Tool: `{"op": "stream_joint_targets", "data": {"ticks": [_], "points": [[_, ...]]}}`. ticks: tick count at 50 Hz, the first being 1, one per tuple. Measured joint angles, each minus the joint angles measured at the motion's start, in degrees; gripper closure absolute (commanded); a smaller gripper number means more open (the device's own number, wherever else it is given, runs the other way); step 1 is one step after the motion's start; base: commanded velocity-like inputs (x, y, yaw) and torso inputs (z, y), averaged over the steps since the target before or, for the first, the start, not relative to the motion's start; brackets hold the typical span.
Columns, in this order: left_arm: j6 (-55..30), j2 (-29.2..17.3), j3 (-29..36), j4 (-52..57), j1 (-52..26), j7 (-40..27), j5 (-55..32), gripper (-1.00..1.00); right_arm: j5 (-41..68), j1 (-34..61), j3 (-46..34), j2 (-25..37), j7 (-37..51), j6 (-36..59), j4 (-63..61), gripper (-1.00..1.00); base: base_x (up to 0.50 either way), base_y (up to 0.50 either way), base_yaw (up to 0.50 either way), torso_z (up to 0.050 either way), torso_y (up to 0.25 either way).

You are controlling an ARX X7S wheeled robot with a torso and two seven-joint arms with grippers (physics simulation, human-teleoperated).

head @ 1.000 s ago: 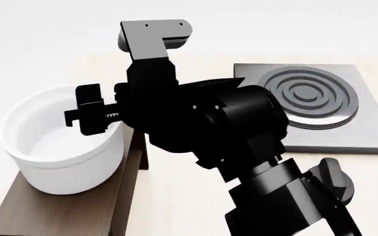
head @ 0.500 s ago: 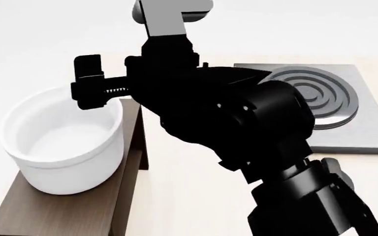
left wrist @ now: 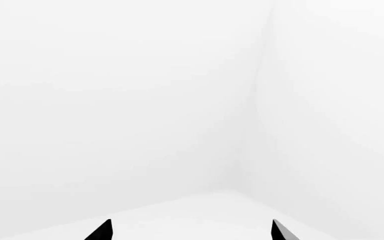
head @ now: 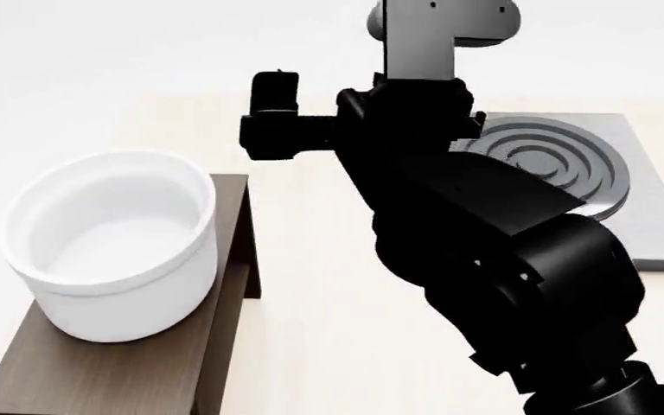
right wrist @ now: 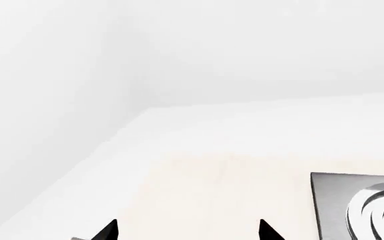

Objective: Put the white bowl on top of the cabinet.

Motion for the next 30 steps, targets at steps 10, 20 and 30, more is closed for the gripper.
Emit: {"op": "stream_joint_targets", "data": {"ticks": [10,20,30], "points": [[0.2,0.0,0.1,-0.1,0.1,-0.1,0.0,-1.0,-3.7,-5.2,0.2,4.1,2.3,-4.4,-4.2,-1.0,0.0,0.0,0.0,0.0,0.0],[0.2,-0.1,0.3,0.0,0.1,-0.1,0.1,-1.0,-6.9,-9.8,0.7,8.4,6.0,-7.2,-8.9,-1.0,0.0,0.0,0.0,0.0,0.0],[0.4,-0.1,0.6,-0.3,0.1,-0.1,0.2,-1.0,-8.8,-14.3,2.0,12.4,10.4,-9.1,-12.9,-1.0,0.0,0.0,0.0,0.0,0.0]]}}
